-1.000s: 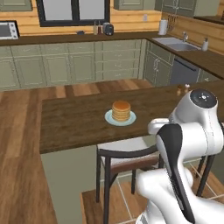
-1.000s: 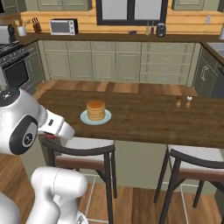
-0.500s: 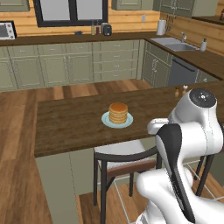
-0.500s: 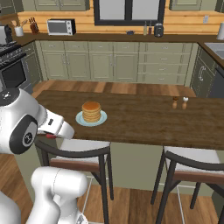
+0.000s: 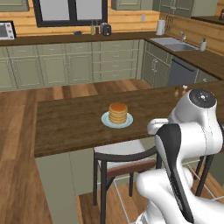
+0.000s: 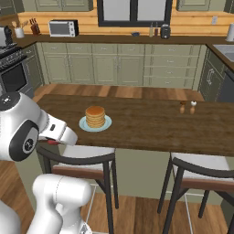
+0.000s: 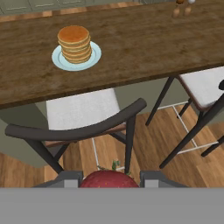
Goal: Take the strawberry from the fridge and place it on top of the pancake, located on the dining counter.
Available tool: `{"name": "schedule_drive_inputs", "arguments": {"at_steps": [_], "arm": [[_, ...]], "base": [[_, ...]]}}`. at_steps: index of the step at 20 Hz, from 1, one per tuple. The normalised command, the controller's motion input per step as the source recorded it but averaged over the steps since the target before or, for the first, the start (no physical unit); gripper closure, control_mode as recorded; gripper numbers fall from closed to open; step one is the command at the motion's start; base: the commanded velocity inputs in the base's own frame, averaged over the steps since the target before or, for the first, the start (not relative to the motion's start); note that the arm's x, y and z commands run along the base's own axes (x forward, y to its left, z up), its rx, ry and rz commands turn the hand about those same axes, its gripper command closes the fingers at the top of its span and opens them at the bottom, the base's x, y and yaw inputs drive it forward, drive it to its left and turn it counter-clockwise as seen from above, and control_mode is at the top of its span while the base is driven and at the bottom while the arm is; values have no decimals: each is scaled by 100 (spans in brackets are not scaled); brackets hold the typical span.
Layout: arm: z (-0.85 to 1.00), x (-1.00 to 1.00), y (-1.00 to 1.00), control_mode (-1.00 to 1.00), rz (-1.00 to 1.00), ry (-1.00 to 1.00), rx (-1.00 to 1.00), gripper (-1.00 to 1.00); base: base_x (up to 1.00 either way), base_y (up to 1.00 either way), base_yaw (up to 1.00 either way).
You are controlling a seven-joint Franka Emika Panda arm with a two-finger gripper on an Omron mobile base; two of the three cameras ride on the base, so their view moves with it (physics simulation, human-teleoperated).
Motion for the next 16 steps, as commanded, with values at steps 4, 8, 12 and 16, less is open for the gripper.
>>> {"name": "schedule_drive_inputs", "arguments": {"at_steps": [4,8,12,16], "arm": [[0,10,0,-100,2,1,0,100],[7,62,8,-100,20,0,0,100],[18,88,4,-100,27,0,0,100],[22,100,21,-100,18,0,0,100]], "base": [[6,2,1],[0,0,0],[0,0,0],[0,0,0]]}}
